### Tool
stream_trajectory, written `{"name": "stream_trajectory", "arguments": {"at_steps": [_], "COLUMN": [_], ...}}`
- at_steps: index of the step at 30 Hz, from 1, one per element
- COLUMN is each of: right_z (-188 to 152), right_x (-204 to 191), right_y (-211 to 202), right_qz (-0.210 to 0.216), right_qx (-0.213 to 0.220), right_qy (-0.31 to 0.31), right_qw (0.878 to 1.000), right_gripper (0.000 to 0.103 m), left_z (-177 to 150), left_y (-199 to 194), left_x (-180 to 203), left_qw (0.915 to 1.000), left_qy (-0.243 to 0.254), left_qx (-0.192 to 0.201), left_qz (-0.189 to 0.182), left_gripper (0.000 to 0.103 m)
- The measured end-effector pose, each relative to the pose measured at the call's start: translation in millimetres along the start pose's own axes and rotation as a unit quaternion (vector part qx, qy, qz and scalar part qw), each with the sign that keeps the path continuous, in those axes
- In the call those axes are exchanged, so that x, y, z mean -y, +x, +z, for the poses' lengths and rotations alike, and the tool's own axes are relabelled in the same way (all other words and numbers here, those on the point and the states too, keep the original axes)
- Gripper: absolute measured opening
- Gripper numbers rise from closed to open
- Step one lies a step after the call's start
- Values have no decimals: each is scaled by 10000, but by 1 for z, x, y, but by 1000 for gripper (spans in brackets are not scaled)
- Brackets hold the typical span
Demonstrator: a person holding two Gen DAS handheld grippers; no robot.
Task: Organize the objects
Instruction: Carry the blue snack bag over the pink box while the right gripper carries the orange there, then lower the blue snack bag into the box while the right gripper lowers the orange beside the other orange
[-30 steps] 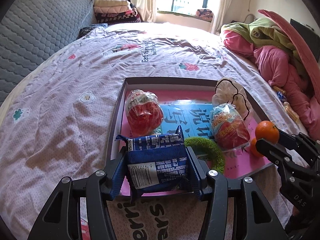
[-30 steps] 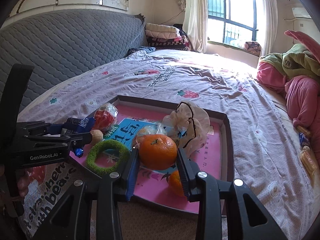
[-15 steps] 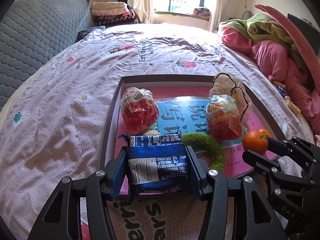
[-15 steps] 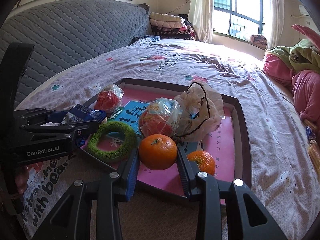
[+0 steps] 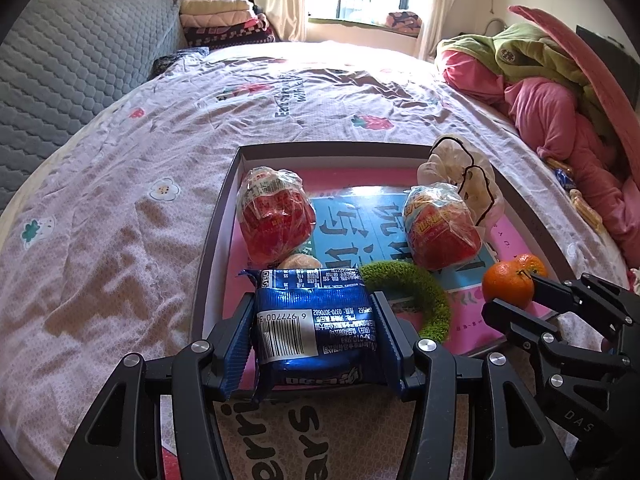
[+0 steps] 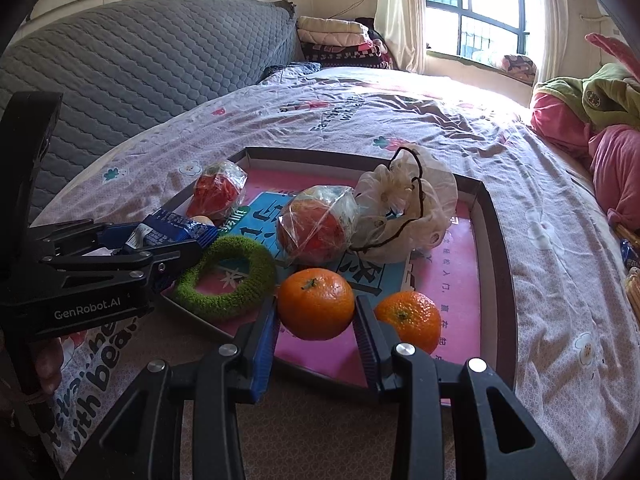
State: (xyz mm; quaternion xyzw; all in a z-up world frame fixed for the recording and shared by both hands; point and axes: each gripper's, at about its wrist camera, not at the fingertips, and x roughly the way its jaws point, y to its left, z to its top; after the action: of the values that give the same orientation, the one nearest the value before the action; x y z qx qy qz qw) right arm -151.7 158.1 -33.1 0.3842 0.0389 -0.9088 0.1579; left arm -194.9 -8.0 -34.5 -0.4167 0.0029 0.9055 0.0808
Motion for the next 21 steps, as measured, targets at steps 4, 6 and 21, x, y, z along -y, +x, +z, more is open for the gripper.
{"name": "stream_trajectory", "arguments": {"at_steps": [4,6,21], "right_z": [0,0,2], "right_x": [1,2,2], "right_y": [0,0,-3], "right_qz": [-7,-9,-24], "right_qx": [-19,-23,50], "right_qy": [30,45,41], "right_qw": [10000,10000,10000], "right_gripper": [38,38,38], "left_z": [0,0,-1], "left_y": [0,0,-6], "left_x": [0,0,5], "left_qw": [10000,10000,9999], "left_qy": [-7,11,105], "left_qx": [-1,6,25], "left_qz": [-5,7,125], "left_gripper": [57,57,58]}}
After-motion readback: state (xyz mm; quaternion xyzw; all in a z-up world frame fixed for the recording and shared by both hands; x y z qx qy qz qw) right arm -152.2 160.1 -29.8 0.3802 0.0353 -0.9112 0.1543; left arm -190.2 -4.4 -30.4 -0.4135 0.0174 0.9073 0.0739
